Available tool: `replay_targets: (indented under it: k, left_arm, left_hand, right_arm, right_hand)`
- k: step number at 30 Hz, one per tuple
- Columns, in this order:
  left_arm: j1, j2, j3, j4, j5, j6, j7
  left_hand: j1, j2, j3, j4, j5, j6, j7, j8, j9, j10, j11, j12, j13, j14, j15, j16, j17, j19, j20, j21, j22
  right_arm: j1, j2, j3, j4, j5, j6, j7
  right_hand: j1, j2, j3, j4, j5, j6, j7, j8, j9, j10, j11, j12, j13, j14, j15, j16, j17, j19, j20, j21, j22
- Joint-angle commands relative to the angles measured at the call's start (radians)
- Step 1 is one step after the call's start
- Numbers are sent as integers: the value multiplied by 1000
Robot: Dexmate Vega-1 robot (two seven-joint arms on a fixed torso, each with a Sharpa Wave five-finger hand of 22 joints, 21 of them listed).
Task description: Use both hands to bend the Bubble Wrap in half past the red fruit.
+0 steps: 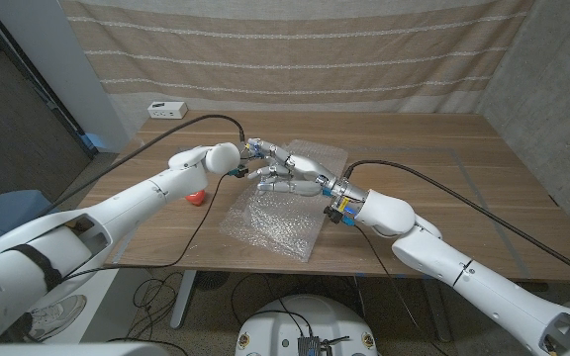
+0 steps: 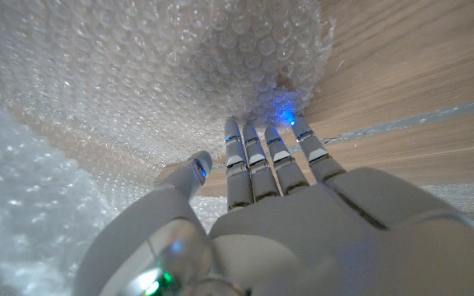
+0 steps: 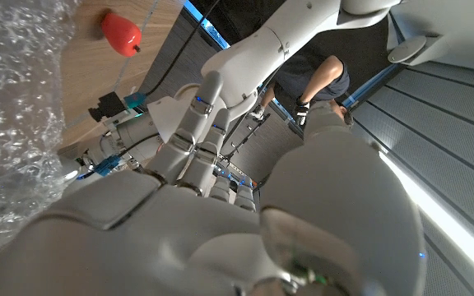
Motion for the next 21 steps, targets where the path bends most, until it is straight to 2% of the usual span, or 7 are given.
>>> replay_targets:
  k: [1, 2, 4, 7, 10, 14, 21]
  left_arm:
    - [9, 3, -1, -26, 5, 6, 11]
    - [12, 6, -4, -28, 2, -1, 18]
    - [23, 17, -16, -50, -2, -7, 32]
    - [43, 40, -38, -101, 5, -1, 58]
    - [69, 70, -64, -177, 27, 42, 83]
    - [102, 116, -89, -291, 107, 133, 110]
    - [163, 181, -129, -453, 266, 314, 136]
  left_hand:
    - [-3, 16, 2, 7, -3, -8, 0, -2, -1, -3, -1, -2, 0, -4, 4, -1, 2, 6, 5, 0, 1]
    - [-3, 16, 2, 7, -3, -8, 1, -2, -1, -4, 0, -2, 0, -4, 4, -1, 2, 6, 5, 0, 1]
    - [-3, 13, 0, 7, -3, 1, 0, 2, -1, 7, -1, 2, 0, 4, 2, 2, 2, 11, 4, 1, 1]
    - [1, 8, -3, -4, -2, 22, 1, 9, -2, 24, 10, 8, 0, 20, 10, 7, 1, 19, 24, 3, 1]
    - [5, -2, -9, -20, 0, 27, 0, 9, -2, 21, 26, 7, 0, 35, 29, 12, 2, 9, 56, -2, 1]
    - [27, -32, -28, -90, 11, 91, 7, 25, -2, 55, 34, 18, 1, 62, 24, 16, 3, 5, 57, -10, 0]
    - [45, -38, -42, -137, 19, 84, -10, 15, -2, 66, 23, 19, 2, 57, 18, 11, 5, -15, 60, -23, 0]
  right_arm:
    - [-124, 20, 136, -18, 146, 39, -167]
    - [-159, 13, 171, -62, 37, -10, -279]
    - [-203, -5, 212, -132, -145, -119, -431]
    - [-221, -21, 224, -156, -223, -195, -490]
    - [-217, -34, 216, -156, -272, -233, -509]
    - [-203, -43, 206, -147, -294, -250, -513]
    - [-172, -47, 192, -121, -303, -263, -514]
  right_hand:
    - [79, 119, 120, -58, -5, 158, 16, 36, 2, 104, 0, 19, 2, 11, -63, 3, -13, -13, -82, -32, 6]
    - [101, 122, 161, -73, -3, 211, 21, 43, 2, 151, 6, 27, 3, 0, -66, 2, -14, -13, -84, -35, 7]
    - [130, 125, 223, -92, 2, 293, 10, 52, 3, 230, 5, 35, 3, -33, -89, 0, -13, -69, -84, -58, 7]
    - [156, 127, 274, -106, 2, 352, 11, 55, 3, 275, 5, 31, 3, -74, -79, -2, -12, -120, -75, -77, 8]
    - [159, 127, 283, -106, 1, 364, 15, 55, 3, 284, 6, 30, 4, -78, -71, 0, -11, -123, -69, -78, 8]
    - [167, 123, 296, -112, 2, 382, 17, 55, 3, 300, 7, 30, 4, -84, -65, 2, -9, -122, -67, -78, 8]
    - [172, 119, 305, -117, 1, 391, 20, 51, 2, 311, 6, 27, 3, -87, -74, 7, -7, -120, -79, -79, 7]
